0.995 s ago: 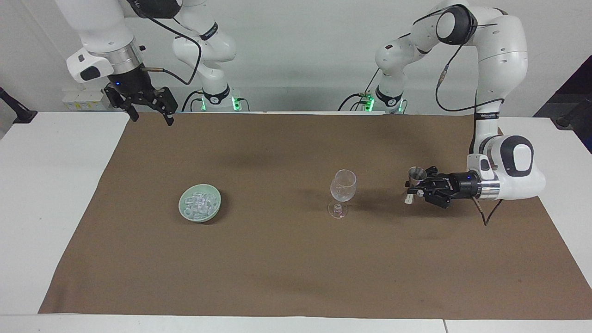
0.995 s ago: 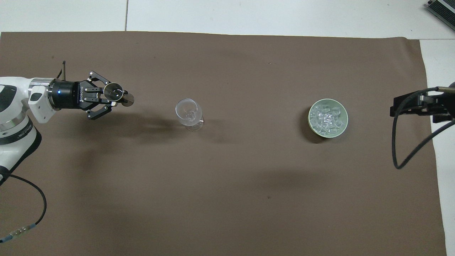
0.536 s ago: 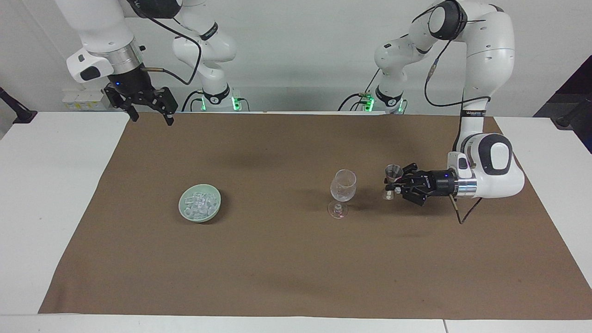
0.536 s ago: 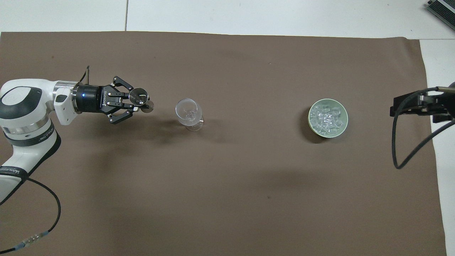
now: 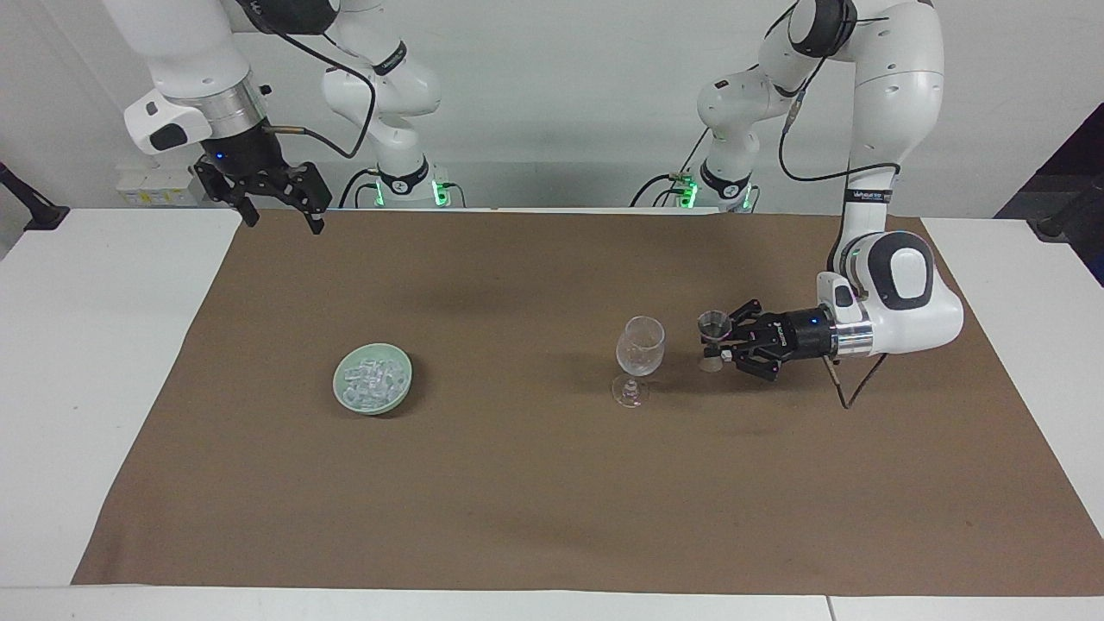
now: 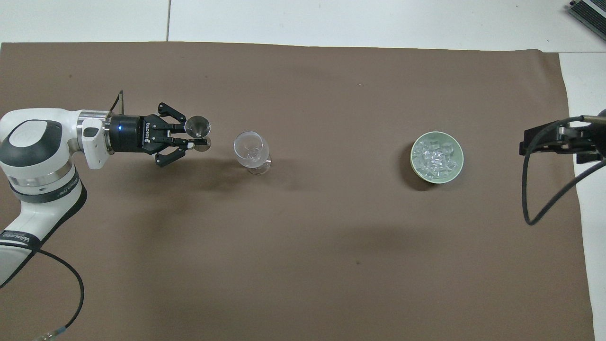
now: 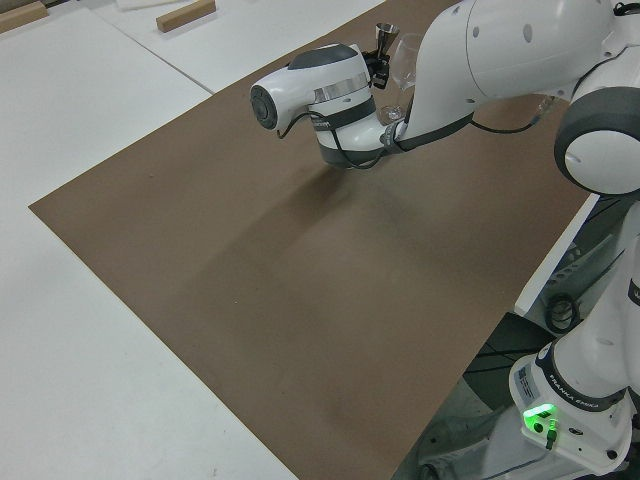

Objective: Pour wine and add ice with both arms
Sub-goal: 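Lift the metal cup with the left gripper toward the clear glass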

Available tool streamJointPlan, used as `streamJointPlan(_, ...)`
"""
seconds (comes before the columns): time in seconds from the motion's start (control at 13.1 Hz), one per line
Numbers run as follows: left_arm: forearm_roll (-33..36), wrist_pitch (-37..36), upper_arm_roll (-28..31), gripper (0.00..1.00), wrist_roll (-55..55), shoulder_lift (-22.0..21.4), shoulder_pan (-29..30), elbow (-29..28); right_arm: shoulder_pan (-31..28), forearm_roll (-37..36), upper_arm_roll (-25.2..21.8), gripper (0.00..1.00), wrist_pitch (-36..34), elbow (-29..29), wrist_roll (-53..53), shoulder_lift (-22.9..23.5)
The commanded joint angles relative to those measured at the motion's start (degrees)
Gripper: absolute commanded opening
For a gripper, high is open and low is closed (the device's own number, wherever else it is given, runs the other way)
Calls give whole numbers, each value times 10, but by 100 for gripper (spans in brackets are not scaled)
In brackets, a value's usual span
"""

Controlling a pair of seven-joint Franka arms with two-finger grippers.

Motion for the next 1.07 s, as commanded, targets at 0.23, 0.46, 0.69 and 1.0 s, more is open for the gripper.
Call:
streamJointPlan(0.23, -19, 48, 13, 0, -21, -49, -34, -41, -5, 12, 3, 100, 6, -3, 6, 0)
streamJointPlan(0.46, -18, 69, 15, 0, -46, -68, -47, -43, -5, 12, 3, 100, 6, -3, 6, 0)
streamJointPlan(0.69, -13, 91, 16, 0, -57, -82, -55, -44, -6, 12, 3, 100, 6, -3, 6, 0)
streamJointPlan(1.0, -6, 122, 17, 0, -66, -105, -66, -51, -5, 12, 3, 100, 6, -3, 6, 0)
